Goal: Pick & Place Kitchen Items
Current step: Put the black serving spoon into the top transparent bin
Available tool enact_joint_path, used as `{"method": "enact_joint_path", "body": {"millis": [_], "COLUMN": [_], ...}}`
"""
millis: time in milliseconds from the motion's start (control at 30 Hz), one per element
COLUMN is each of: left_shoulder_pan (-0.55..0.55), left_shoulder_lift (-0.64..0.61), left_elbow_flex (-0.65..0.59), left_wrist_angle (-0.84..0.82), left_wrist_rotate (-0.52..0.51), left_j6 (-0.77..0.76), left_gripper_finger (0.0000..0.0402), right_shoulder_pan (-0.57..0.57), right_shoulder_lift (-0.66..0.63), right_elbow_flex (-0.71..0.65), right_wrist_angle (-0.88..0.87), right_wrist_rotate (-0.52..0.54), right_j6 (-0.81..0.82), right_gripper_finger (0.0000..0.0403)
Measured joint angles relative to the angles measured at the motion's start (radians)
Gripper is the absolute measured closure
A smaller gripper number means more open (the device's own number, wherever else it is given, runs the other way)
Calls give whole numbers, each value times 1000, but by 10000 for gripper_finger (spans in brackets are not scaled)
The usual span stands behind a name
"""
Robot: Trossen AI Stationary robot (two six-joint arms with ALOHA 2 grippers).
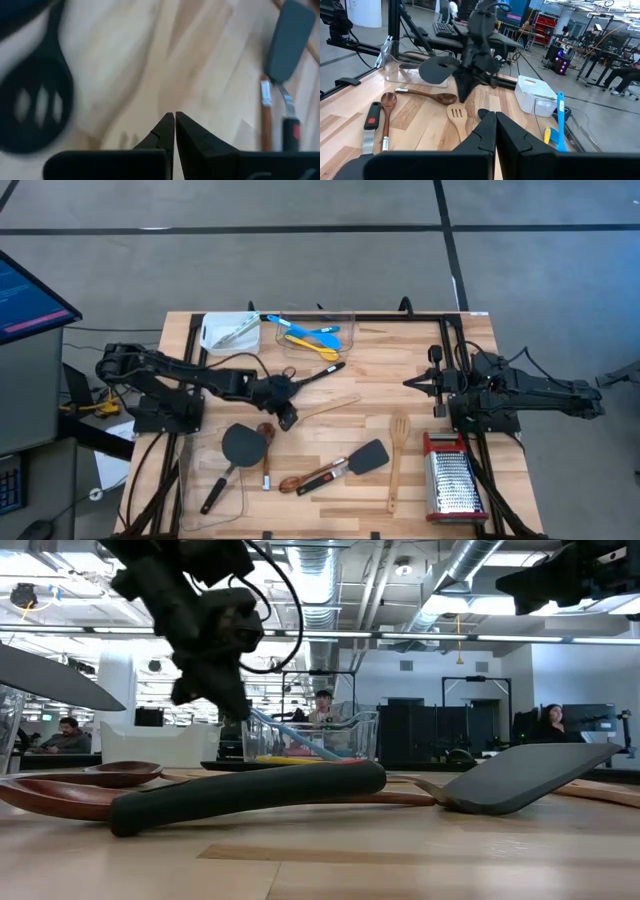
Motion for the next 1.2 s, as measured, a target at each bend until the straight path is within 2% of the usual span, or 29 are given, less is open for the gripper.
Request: {"method": "enact_joint_path", "body": {"millis": [333, 633, 733, 1033, 1200], "left_shoulder_pan": [96, 107, 113, 127, 132], "left_shoulder_lift": [0, 0, 0, 3, 69], "left_elbow_flex": [0, 0, 0, 25, 80], "left_wrist_angle": [199, 363, 361, 361, 356], "left_wrist_rotate": [-23, -50, -92, -79, -80], "left_j6": [272, 429, 423, 427, 478], "left_gripper_finger": [400, 400, 400, 400, 400], "right_shoulder_pan": [0, 0, 0, 0, -1], "right_shoulder_lift": [0, 0, 0, 0, 0], "right_elbow_flex": [0, 0, 0, 0, 0], "right_wrist_angle": [3, 3, 3, 20, 19], "right_wrist_rotate": [0, 0, 0, 0, 1], "right_j6": [0, 0, 0, -12, -24], "right_gripper_finger": [403, 403, 403, 403, 403]}}
